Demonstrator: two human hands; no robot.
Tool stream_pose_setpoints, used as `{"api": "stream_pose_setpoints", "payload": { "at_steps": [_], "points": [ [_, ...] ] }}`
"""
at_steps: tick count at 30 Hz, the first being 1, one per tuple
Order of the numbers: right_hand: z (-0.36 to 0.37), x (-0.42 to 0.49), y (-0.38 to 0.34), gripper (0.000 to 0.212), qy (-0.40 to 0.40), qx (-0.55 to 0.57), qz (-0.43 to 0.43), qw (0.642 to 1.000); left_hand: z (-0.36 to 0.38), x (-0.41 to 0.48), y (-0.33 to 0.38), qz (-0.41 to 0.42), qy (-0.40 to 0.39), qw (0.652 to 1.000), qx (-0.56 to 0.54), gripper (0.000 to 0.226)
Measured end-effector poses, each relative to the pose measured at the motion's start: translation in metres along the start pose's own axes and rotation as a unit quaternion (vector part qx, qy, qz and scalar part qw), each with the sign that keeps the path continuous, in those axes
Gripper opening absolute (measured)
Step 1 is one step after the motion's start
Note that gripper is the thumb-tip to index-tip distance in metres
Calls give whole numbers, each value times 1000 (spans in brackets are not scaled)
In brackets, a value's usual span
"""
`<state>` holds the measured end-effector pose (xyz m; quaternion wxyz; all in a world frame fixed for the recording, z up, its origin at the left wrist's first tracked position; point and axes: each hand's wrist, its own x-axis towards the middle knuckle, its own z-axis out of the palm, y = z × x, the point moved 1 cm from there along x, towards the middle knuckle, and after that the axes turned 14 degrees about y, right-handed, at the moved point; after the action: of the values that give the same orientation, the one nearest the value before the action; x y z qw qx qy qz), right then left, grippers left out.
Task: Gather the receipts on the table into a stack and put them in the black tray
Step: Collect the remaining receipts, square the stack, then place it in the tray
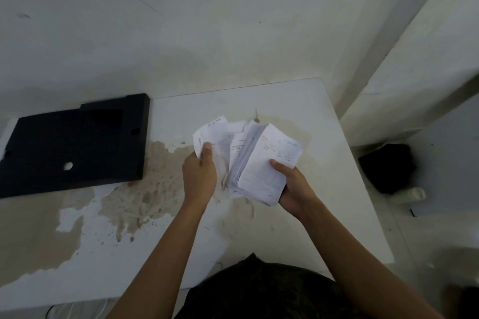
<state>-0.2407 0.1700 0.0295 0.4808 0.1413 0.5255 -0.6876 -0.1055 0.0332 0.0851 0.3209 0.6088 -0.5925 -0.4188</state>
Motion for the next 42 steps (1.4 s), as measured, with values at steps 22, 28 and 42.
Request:
{"api": "stream_pose_setpoints", "payload": {
  "at_steps": [22,28,42],
  "points": [
    [22,-7,-21,47,-133,-125,4,983,14,16,11,-243,-323,910,-92,80],
    [18,-2,-23,47,-154,-117,14,981,14,20,10,-248,-323,907,-107,78],
    [16,3,-19,41,-82,-88,-7,993,5,26,11,-50,-118,989,-68,11]
  ]
}}
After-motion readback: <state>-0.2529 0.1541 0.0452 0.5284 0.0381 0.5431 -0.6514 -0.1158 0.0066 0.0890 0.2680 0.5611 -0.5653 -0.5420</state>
